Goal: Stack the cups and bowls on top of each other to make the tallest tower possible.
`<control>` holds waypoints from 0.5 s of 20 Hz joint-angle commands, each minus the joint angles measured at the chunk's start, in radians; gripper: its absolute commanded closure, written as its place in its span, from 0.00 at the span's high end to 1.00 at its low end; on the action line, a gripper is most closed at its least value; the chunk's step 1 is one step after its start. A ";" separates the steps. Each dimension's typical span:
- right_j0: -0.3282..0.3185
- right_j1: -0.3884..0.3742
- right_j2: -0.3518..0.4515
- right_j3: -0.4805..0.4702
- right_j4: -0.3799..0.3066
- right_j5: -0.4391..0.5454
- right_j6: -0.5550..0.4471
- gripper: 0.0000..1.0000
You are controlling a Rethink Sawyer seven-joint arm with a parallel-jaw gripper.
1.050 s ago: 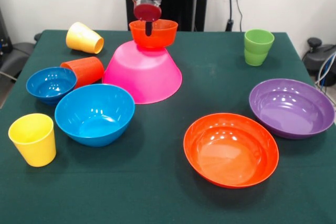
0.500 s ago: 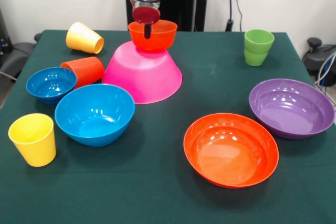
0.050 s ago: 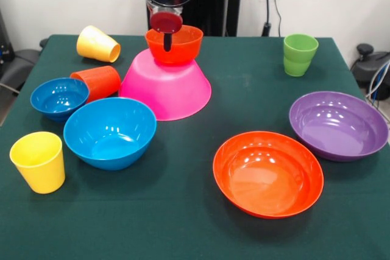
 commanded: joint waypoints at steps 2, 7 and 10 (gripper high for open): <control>-0.027 0.019 0.152 -0.104 0.040 0.138 -0.049 0.00; -0.029 0.024 0.152 -0.094 0.022 0.141 -0.085 0.00; -0.020 0.056 0.140 -0.091 -0.009 0.147 -0.089 0.00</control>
